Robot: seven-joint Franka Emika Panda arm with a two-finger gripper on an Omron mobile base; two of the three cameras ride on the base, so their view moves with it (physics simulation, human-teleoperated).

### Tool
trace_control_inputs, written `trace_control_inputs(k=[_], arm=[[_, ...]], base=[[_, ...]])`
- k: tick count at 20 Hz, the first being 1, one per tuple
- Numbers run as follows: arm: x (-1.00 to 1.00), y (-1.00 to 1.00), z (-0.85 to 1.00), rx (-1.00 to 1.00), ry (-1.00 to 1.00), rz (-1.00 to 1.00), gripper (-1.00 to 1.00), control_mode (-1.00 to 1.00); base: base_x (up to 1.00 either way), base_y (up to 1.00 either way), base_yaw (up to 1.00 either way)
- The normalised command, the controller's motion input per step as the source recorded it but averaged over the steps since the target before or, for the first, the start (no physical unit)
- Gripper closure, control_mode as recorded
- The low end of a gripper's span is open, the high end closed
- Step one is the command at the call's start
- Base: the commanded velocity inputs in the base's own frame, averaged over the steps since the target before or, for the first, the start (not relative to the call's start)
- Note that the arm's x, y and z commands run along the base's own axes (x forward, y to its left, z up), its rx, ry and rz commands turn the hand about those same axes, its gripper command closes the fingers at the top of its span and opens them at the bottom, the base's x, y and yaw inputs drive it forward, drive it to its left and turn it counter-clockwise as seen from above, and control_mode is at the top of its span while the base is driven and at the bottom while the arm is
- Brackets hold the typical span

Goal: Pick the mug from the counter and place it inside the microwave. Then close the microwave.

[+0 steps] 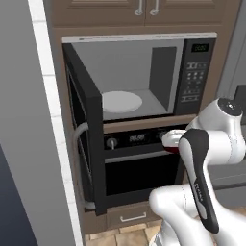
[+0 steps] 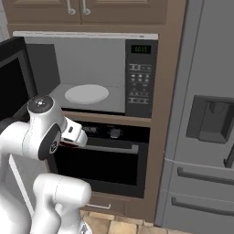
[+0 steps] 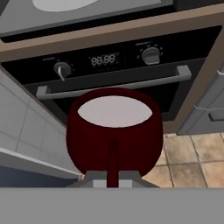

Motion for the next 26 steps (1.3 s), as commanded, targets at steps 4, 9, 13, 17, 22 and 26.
trace_control_inputs(k=[4,9,13,17,22,26], arm=[[0.0,0.0,0.0,0.0,0.0,0.0,1.0,1.0],[0.0,0.0,0.0,0.0,0.0,0.0,1.0,1.0],[0.0,0.0,0.0,0.0,0.0,0.0,1.0,1.0],[0.0,0.0,0.0,0.0,0.0,0.0,1.0,1.0],[0.0,0.0,0.0,0.0,0.0,0.0,1.0,1.0],[0.0,0.0,0.0,0.0,0.0,0.0,1.0,1.0]], base=[[0.0,0.3,0.0],[0.12,0.14,0.0],[0.25,0.23,0.0],[0.0,0.1,0.0],[0.0,0.0,0.0],[0.0,0.0,0.0]])
